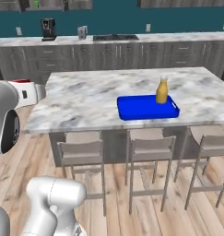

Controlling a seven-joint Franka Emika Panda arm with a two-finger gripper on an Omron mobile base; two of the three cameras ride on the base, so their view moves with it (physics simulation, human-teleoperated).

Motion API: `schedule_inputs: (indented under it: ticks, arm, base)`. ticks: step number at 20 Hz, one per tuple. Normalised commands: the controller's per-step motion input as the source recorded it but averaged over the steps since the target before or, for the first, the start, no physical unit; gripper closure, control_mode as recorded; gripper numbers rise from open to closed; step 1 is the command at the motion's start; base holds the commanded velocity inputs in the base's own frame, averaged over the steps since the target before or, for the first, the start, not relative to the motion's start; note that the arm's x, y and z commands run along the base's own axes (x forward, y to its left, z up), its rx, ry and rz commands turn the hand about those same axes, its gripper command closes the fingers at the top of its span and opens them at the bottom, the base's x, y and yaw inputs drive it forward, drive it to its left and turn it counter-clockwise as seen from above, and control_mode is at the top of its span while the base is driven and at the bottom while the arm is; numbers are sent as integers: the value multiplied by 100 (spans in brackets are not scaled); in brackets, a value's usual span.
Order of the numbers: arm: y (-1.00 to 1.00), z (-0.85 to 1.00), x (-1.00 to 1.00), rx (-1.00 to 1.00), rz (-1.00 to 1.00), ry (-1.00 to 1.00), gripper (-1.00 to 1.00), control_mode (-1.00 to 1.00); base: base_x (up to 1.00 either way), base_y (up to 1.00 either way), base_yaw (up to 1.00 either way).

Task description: There is a tray on the dining counter. Grab the cup, mug, and pitcher and place them on the tray. The pitcher may be placed next to the tray if it cannot fit the tray.

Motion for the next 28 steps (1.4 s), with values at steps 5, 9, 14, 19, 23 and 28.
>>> schedule_inputs:
  ticks: [5,9,14,19,23,28]
  arm:
    - [0,0,0,0,0,0,100,100]
    - [0,0,0,0,0,0,100,100]
    - [0,0,0,0,0,0,100,100]
    - [0,0,0,0,0,0,100,100]
    - [0,0,0,0,0,0,100,100]
    - [0,0,0,0,0,0,100,100]
  base:
    - [-5,-100,12]
    - [-1,-100,44]
    - [0,-100,44]
    - [0,-93,32]
    - [24,-72,23]
    - [77,-3,-16]
